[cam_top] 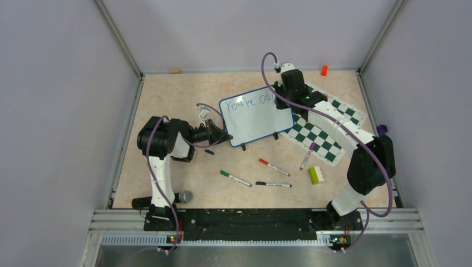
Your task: Write a sentence on the whiteboard
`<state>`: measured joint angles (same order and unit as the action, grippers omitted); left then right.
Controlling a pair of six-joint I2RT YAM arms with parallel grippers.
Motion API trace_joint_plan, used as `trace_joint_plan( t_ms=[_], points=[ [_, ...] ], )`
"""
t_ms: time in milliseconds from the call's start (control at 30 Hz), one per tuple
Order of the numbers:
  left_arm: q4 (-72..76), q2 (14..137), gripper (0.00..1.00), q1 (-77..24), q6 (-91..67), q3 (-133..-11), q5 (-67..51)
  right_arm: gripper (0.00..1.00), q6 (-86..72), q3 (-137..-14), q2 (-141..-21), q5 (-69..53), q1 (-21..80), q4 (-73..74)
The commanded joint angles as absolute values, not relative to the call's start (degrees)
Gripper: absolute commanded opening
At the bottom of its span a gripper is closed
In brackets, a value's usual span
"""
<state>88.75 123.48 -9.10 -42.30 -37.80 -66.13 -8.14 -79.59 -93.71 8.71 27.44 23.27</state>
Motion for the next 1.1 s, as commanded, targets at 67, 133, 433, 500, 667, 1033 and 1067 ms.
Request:
trace_joint_plan(
  t_ms=[67,133,433,500,667,1033,1067],
  points=[
    [92.81,121.89,0.05,-9.32,-41.37,-37.33,-69.08,0.00,-8.44,-83.34,-91.35,8.63,26.37,19.72],
    [92.81,121.84,0.05,-9.32,-41.34,-37.32,-69.08,0.00,-8.39,-83.71,-91.82,8.57,26.37,19.12],
    [92.81,121.90,0.05,-9.32,-41.33,-37.35,-69.12,0.00,-8.24,-85.09,-93.80,9.66,26.29,18.46],
    [92.81,121.82,0.05,-9.32,-41.40,-37.35,-69.10,0.00,-8.12,-85.23,-94.19,9.86,26.28,18.45],
    [92.81,121.62,0.05,-9.32,-41.39,-37.23,-69.16,0.00,-8.12,-85.04,-94.72,9.54,26.21,18.45],
    [92.79,121.86,0.05,-9.23,-41.38,-37.34,-69.17,0.00,-7.98,-86.40,-97.26,10.79,26.19,19.78],
    [92.77,121.90,0.05,-9.23,-41.37,-37.31,-69.17,0.00,-8.08,-86.41,-97.37,11.19,26.11,19.76]
  ],
)
